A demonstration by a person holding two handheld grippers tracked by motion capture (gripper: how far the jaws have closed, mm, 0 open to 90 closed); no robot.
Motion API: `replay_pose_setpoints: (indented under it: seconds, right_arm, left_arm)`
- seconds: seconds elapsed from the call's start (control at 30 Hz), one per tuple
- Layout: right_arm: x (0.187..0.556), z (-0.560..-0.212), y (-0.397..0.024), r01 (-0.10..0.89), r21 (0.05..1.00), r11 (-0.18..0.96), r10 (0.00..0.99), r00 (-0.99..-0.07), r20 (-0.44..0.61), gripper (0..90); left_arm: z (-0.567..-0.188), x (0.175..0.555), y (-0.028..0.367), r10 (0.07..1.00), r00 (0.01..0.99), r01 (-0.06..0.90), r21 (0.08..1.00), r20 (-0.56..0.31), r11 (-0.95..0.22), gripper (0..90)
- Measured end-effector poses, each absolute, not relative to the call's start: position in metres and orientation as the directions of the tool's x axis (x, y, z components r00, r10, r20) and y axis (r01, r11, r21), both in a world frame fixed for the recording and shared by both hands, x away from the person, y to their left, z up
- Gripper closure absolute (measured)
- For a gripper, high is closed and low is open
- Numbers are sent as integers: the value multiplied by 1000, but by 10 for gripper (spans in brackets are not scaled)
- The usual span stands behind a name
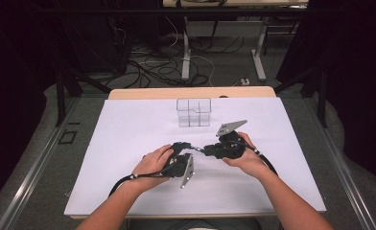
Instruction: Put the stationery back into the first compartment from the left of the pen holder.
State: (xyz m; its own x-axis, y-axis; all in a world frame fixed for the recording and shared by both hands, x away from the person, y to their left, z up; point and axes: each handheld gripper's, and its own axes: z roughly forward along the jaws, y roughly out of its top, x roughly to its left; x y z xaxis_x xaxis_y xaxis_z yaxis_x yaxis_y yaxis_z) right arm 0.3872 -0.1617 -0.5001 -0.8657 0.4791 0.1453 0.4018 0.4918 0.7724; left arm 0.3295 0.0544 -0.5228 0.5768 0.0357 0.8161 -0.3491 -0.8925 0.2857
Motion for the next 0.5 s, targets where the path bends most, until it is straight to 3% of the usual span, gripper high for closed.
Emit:
replay_pose_setpoints:
  seconds: [0.3,0.5]
  right_arm:
    - [386,-500,-158,397,774,494,467,-872,149,806]
    - [385,-500,-154,389,772,502,461,-876,141,805]
  left_arm:
    - [-529,329,43,-46,536,-370,185,843,-910,628]
    - [-529,325,39,-49,515,-379,176,856,-909,683]
